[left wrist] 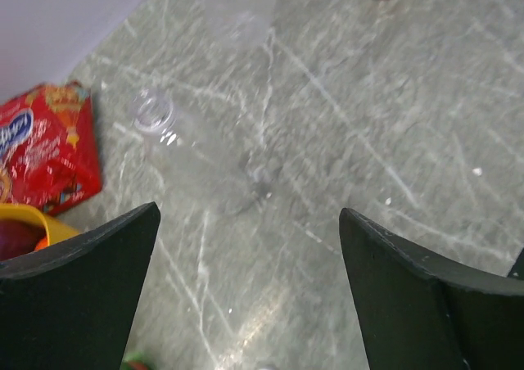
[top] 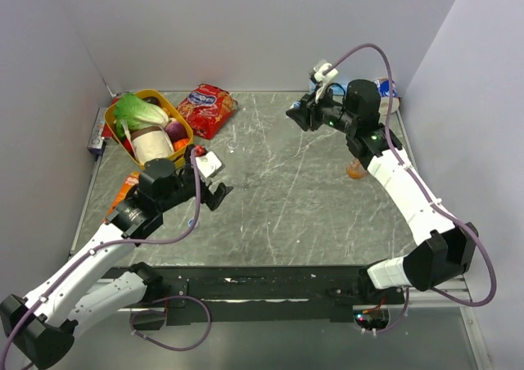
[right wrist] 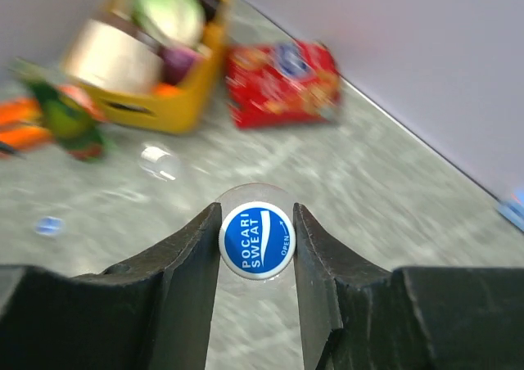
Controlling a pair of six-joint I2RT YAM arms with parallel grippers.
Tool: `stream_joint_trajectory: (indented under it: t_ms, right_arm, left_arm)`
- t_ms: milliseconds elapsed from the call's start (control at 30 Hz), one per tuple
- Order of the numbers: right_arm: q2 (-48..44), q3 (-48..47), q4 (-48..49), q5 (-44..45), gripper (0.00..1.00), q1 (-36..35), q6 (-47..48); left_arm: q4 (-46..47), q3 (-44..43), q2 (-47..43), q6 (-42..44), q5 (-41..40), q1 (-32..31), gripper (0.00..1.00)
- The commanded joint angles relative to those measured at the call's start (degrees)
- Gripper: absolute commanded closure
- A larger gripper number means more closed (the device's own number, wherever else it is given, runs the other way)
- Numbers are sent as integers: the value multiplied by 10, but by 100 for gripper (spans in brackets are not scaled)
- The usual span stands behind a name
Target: Screw on the bottle caps
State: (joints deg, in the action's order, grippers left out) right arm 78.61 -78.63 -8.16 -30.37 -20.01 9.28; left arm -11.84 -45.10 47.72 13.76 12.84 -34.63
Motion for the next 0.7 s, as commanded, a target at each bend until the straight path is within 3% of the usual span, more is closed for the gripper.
stream_joint_trajectory:
  t_ms: [0,667]
  right_arm:
    - [-7,30,63,51,96,10,73]
    - [73,96,59,99,98,63,108]
  left_arm:
    - [-15,-9,7,8,26,30,4]
    - [0,-32,42,4,47,71,4]
